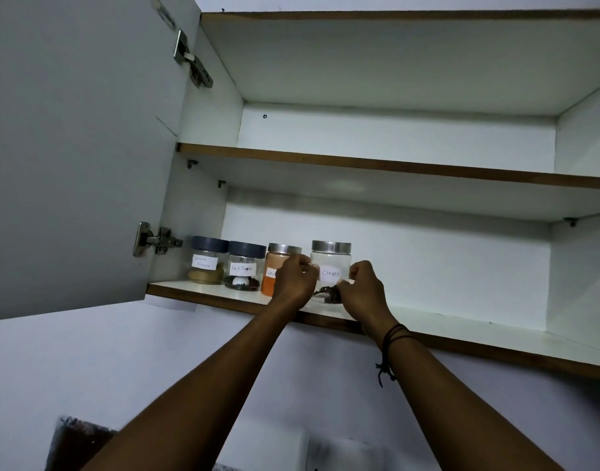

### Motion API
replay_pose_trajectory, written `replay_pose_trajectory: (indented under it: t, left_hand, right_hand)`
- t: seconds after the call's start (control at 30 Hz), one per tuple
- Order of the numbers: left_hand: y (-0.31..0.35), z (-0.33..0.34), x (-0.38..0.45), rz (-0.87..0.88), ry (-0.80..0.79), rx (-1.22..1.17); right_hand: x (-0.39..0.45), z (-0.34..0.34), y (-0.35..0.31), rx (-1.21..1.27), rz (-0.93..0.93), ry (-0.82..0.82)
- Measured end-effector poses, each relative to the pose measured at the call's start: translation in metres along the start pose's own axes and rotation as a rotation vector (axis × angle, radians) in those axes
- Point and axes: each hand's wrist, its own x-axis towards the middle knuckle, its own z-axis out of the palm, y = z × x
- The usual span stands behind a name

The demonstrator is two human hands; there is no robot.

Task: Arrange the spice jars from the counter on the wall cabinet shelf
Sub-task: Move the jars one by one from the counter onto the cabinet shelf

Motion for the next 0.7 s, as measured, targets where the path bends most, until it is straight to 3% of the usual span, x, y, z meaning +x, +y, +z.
replay_pose_trajectory:
  t: [0.37,0.7]
  left_hand:
    - [-0.023,0.006,0.035,0.033,-0.190,0.204]
    - [-0.027,0.006,0.019,0.098,-0.091,0.268]
  right_hand:
    - [0.032,0.020,0.011,-0.150,0.053,-0.330]
    - [0.024,0.022,0.018,-0.180,0.005,-0.255]
